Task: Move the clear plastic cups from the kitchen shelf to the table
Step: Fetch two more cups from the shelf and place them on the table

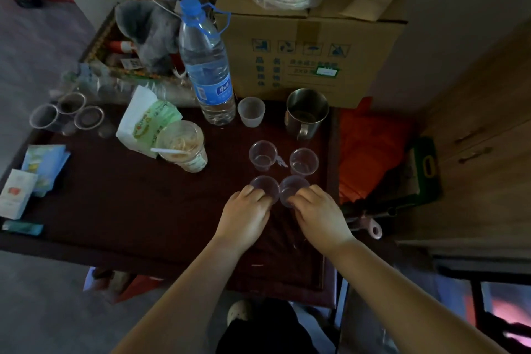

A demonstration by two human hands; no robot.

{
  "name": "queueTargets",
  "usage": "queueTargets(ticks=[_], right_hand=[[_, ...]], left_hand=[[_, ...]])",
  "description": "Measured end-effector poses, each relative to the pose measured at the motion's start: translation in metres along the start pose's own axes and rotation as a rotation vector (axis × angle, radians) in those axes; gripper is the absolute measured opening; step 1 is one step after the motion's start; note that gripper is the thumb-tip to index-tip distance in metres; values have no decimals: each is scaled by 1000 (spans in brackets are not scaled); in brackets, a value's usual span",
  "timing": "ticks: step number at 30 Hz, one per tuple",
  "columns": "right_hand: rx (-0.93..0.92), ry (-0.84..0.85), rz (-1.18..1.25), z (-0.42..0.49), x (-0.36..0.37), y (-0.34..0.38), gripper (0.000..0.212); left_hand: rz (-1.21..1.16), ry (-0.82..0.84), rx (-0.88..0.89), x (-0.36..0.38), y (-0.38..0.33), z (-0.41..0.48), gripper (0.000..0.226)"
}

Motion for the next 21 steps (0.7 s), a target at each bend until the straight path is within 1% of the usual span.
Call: queueTargets(ticks=[3,10,16,21], right_hand=[[1,14,-16,6,10,-7,24],[32,-8,-65,11,19,-23,37],[19,36,-64,11,26,-27,35],[19,39,-66,11,27,-28,34]], left_hand=[[7,7,-18,8,3,7,12],[-11,-33,-117,18,9,13,16],[-10,-20,-139,26,9,17,21],[-16,-45,-150,27,7,16,24]])
Point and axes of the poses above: each hand's wrist, its own z-axis towards the middle knuckle, its own x-axis out of the palm, y = z × x, the point moved 4 cm from there along z, towards the middle knuckle, and after that the axes turned 4 degrees about x, right-handed, at the moved point
